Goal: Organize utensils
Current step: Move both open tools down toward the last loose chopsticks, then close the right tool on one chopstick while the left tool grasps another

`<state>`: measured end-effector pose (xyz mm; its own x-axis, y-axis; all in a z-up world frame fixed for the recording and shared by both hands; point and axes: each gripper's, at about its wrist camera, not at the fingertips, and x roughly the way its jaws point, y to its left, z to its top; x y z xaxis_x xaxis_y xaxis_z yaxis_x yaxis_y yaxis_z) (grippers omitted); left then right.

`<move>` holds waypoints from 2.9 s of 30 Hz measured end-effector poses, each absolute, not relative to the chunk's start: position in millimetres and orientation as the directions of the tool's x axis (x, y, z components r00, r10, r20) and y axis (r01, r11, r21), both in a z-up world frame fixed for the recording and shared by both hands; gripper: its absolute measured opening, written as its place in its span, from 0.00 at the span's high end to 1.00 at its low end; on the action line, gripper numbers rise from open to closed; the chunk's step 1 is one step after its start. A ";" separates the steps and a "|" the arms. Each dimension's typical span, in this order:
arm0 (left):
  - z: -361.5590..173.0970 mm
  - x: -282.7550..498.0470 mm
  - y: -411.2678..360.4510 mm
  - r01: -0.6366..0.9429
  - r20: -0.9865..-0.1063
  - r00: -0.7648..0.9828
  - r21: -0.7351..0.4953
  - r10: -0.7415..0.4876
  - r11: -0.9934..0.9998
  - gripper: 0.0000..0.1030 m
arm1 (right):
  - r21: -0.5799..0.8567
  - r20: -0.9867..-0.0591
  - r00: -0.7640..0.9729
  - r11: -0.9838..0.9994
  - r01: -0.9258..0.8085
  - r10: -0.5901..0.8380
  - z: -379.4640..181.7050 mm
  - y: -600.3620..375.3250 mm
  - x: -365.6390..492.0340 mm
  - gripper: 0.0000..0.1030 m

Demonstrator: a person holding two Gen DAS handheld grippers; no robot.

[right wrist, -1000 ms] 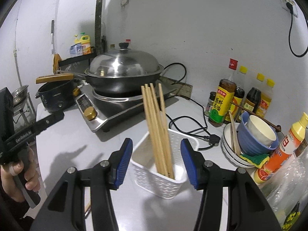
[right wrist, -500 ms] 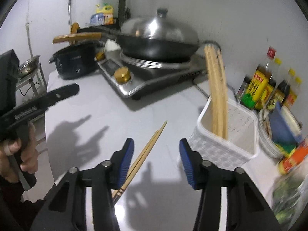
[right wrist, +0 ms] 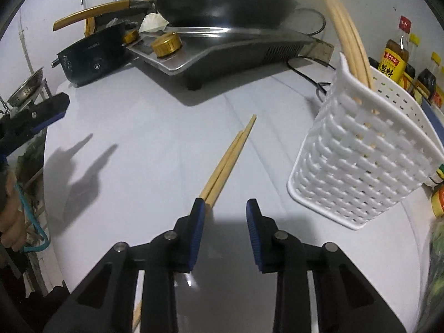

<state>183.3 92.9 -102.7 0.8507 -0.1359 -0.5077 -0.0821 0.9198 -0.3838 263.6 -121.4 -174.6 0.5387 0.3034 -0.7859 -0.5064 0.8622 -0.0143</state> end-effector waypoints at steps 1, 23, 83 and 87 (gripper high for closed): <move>-102.6 183.6 93.0 -0.080 -0.507 0.851 -0.384 -0.138 0.920 0.43 | -0.011 -0.788 0.535 0.862 -0.507 0.305 -174.5 -121.1 263.7 0.72; -106.2 197.9 44.7 -0.008 -0.556 0.806 -0.353 -0.203 0.936 0.43 | 0.055 -0.781 0.516 0.862 -0.504 0.351 -179.5 -150.1 267.1 0.94; -138.4 244.9 -67.6 0.282 -0.784 0.546 -0.160 -0.295 0.946 0.95 | 0.141 -0.565 0.618 0.802 -0.580 0.547 -114.4 -255.3 206.9 0.94; -130.3 236.8 -48.5 0.250 -0.757 0.575 -0.198 -0.310 0.948 0.95 | 0.132 -0.567 0.624 0.807 -0.575 0.537 -109.3 -253.1 209.4 0.94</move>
<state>236.8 -48.5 -130.3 0.5748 -0.3104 -0.7572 0.2503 0.9476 -0.1984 209.4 -253.1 -109.3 0.6242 0.5373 -0.5672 -0.5753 0.8073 0.1316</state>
